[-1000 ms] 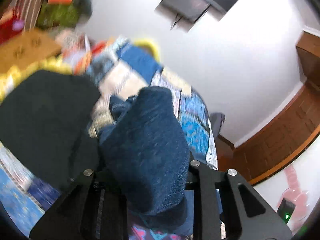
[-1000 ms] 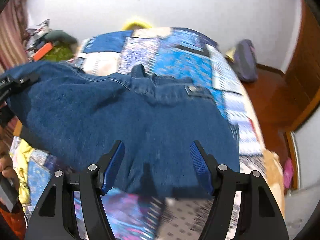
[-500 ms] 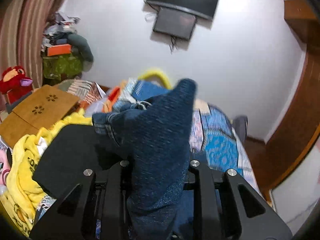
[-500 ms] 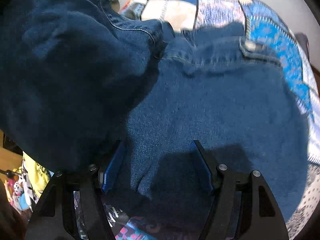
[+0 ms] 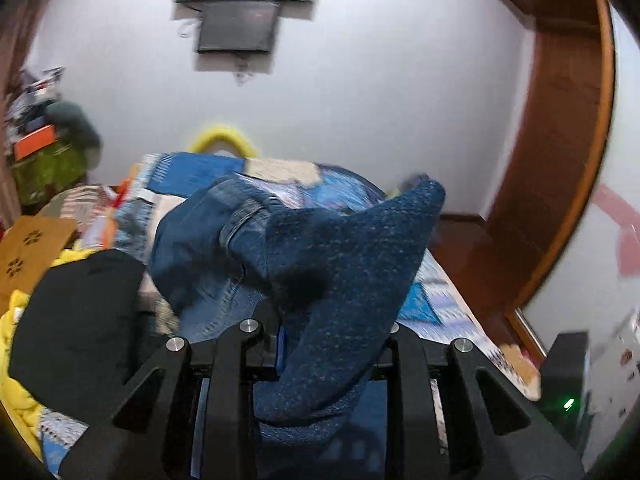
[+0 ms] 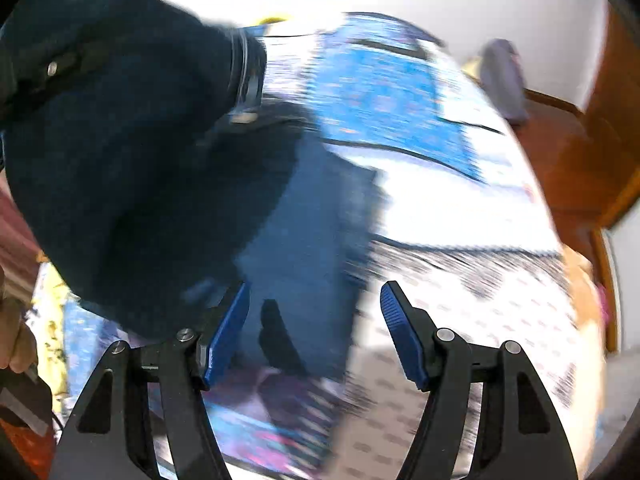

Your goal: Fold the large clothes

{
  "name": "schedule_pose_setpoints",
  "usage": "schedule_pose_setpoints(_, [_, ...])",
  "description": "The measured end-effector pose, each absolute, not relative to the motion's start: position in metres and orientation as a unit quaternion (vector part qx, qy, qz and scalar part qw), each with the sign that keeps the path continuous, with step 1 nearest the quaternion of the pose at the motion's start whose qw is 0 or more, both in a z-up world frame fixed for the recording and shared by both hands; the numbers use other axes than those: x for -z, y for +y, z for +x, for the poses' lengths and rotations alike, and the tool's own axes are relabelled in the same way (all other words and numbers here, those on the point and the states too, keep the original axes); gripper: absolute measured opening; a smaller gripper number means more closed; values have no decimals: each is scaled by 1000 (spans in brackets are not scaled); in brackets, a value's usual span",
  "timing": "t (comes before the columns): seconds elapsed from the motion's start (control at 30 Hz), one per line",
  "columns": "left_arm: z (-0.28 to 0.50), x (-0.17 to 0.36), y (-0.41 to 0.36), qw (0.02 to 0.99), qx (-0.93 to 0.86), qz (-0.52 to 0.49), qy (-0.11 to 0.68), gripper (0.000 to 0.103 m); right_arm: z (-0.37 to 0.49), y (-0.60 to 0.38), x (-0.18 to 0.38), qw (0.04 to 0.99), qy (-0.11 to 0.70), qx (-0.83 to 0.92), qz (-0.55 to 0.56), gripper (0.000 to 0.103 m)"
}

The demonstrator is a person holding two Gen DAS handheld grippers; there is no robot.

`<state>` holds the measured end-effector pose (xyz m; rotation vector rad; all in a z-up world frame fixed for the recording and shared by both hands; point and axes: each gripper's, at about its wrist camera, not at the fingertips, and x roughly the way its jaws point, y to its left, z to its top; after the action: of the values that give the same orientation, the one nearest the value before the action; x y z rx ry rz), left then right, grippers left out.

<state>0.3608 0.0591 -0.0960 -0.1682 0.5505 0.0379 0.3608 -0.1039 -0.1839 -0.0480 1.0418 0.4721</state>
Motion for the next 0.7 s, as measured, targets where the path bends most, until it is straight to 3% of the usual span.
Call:
schedule_pose_setpoints(0.2, [372,159,-7,923,56,3,381,23,357,-157,198,841,512,-174,-8,64])
schedule_pose_setpoints(0.33, [362,194,-35,893,79,94,433,32,350,-174,198,840,518,-162,2,64])
schedule_pose_setpoints(0.4, [348,196,-44,890,82,144,426,47,346,-179,194,843,513,-160,4,64])
schedule_pose_setpoints(0.47, [336,189,-47,888,105,146,424,73,338,-182,185,847,507,-160,6,64])
schedule_pose_setpoints(0.53, [327,178,-44,891,122,133,417,79,331,-185,176,851,499,-162,6,64])
schedule_pose_setpoints(0.7, [299,147,-45,908,105,142,379,83,325,-178,150,868,464,-178,-1,64])
